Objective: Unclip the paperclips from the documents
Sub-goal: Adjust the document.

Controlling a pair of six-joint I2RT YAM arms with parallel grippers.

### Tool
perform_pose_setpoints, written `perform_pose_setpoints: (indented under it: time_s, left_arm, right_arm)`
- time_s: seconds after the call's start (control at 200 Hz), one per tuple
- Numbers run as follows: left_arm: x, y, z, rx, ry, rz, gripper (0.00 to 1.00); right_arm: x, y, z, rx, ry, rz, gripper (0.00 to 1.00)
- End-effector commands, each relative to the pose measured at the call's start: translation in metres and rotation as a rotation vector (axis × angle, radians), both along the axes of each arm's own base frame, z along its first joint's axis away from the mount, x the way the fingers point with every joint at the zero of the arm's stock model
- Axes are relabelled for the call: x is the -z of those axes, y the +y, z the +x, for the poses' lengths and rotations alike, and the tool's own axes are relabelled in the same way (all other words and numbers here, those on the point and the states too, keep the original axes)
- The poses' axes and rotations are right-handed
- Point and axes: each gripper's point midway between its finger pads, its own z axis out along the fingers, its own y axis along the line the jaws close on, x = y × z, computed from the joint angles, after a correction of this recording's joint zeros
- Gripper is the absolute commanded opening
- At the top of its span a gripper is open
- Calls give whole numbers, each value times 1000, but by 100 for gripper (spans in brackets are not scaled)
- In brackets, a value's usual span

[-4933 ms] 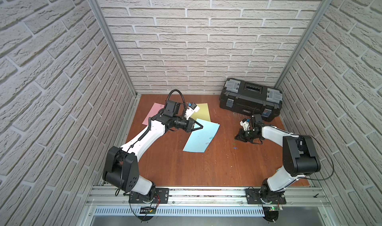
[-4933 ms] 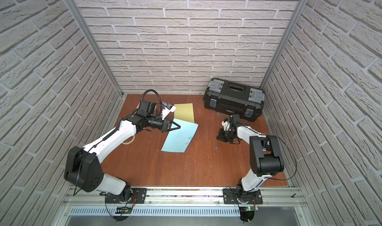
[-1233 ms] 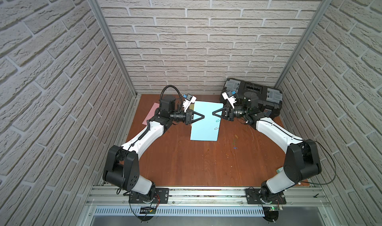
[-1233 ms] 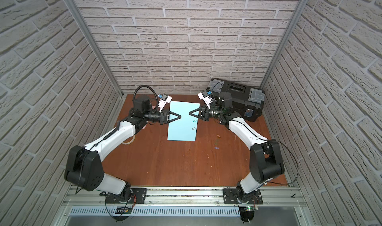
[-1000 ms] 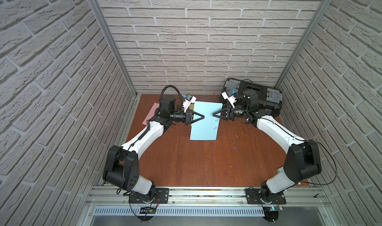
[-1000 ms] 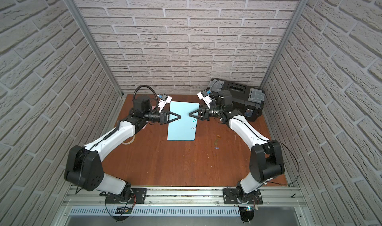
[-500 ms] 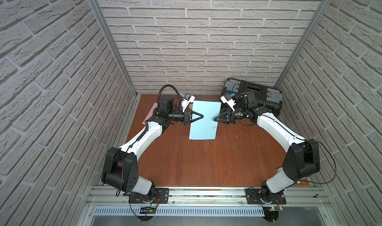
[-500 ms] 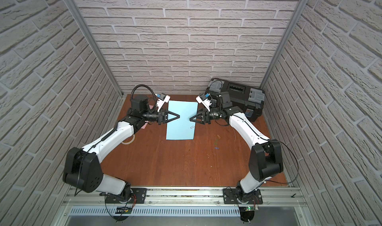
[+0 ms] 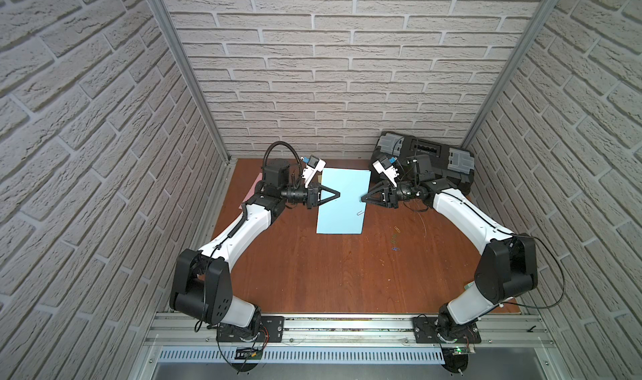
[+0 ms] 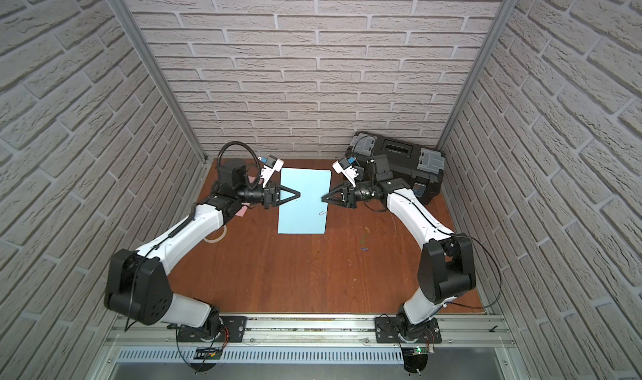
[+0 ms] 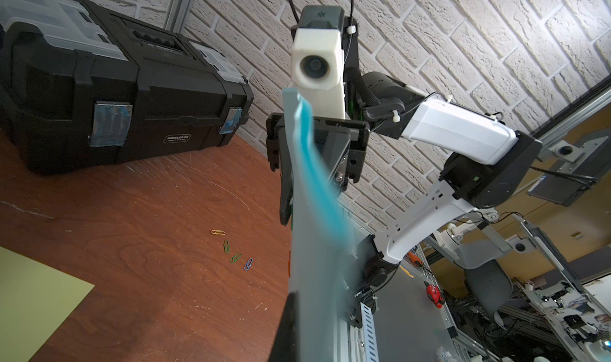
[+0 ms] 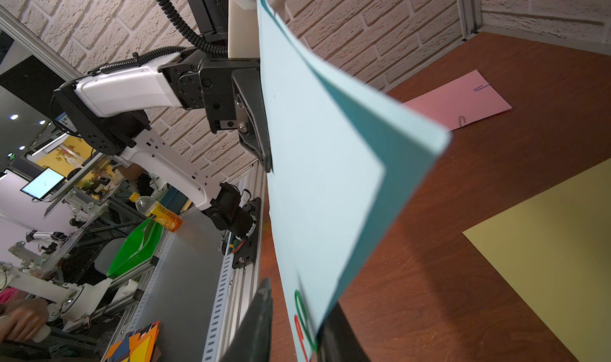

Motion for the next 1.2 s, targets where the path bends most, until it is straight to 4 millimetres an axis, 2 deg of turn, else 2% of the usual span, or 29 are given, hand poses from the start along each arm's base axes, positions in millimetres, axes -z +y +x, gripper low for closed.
perform_pose_setpoints:
  time_s: [0.0, 0.16, 0.44, 1.195]
  left_arm:
    - [-10, 3, -3, 3, -59, -13, 0]
    - [-9, 3, -1, 1, -60, -11, 0]
    - [-7, 4, 0, -4, -55, -4, 0]
    - [-7, 14, -1, -22, -68, 6, 0]
  right_arm:
    - [-8, -1, -6, -30, -23, 34, 21]
    - [-7, -1, -5, -33, -15, 36, 14]
    - [-3, -2, -5, -31, -1, 35, 9]
    - [-3, -2, -1, -26, 20, 28, 7]
